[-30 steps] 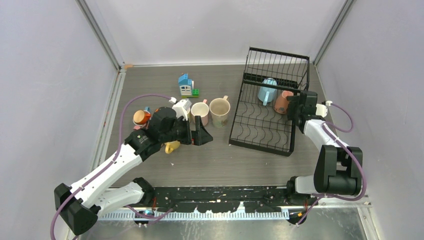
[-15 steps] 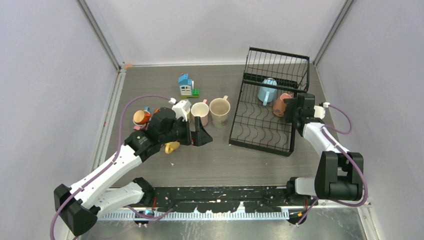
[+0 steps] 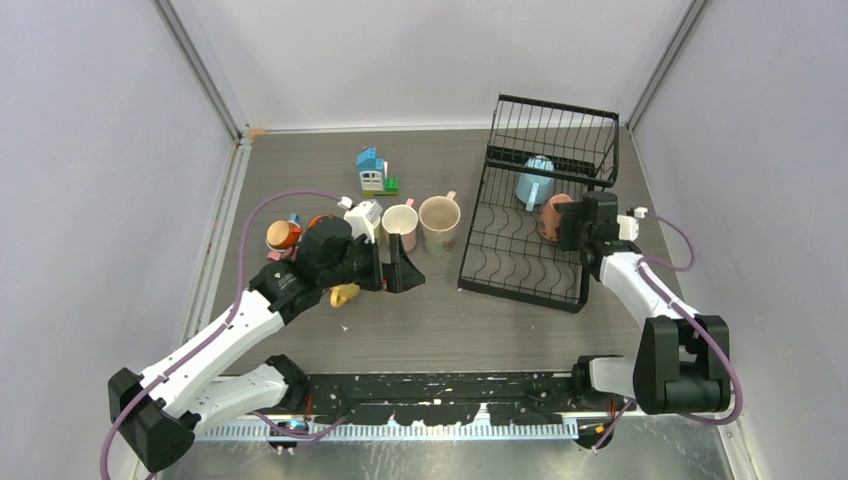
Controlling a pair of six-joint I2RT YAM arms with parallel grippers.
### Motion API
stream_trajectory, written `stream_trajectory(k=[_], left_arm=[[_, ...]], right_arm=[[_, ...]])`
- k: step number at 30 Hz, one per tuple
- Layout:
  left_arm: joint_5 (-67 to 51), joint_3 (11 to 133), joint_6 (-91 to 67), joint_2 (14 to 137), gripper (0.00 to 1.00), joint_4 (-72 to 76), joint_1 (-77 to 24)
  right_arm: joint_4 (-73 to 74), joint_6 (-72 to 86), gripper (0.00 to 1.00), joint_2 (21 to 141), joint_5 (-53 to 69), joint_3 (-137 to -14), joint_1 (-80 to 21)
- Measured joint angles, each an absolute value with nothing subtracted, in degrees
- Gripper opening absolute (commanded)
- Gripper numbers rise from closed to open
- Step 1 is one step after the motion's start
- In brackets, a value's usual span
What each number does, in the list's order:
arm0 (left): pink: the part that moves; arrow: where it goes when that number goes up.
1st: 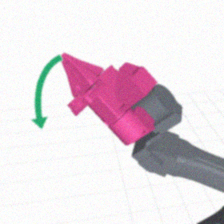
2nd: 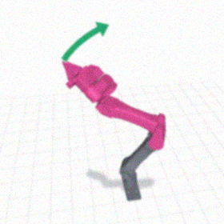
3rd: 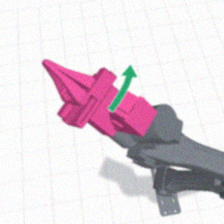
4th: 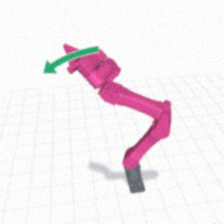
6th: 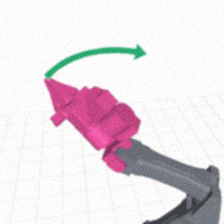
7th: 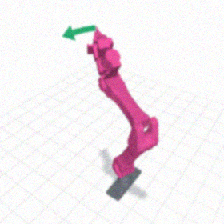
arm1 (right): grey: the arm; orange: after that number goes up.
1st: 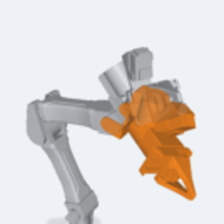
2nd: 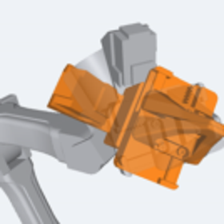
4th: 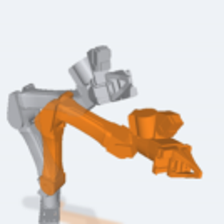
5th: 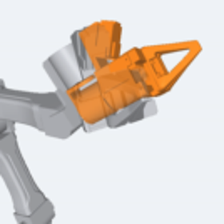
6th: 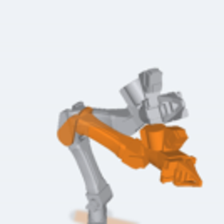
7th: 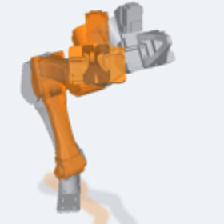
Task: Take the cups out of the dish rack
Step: Move the cup to the dish rack.
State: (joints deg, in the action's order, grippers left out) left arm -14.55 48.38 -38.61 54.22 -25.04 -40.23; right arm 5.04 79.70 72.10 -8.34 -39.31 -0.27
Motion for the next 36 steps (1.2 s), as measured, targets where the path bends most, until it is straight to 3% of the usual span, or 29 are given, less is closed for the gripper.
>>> stream_trajectory(k=[25,32,36], left_arm=[[-14.59,48.38,-38.79,53.80,1.00,-25.04,-40.23],[-14.61,48.38,-38.79,53.82,1.00,-25.02,-40.23],[-14.63,48.38,-38.79,53.87,1.00,-24.99,-40.23]], right_arm=[[12.71,77.71,0.65,65.76,-10.68,-38.81,-4.01],[17.45,69.76,0.70,60.25,-13.15,-38.92,-4.40],[19.68,63.11,0.81,58.72,-16.86,-39.57,-6.04]])
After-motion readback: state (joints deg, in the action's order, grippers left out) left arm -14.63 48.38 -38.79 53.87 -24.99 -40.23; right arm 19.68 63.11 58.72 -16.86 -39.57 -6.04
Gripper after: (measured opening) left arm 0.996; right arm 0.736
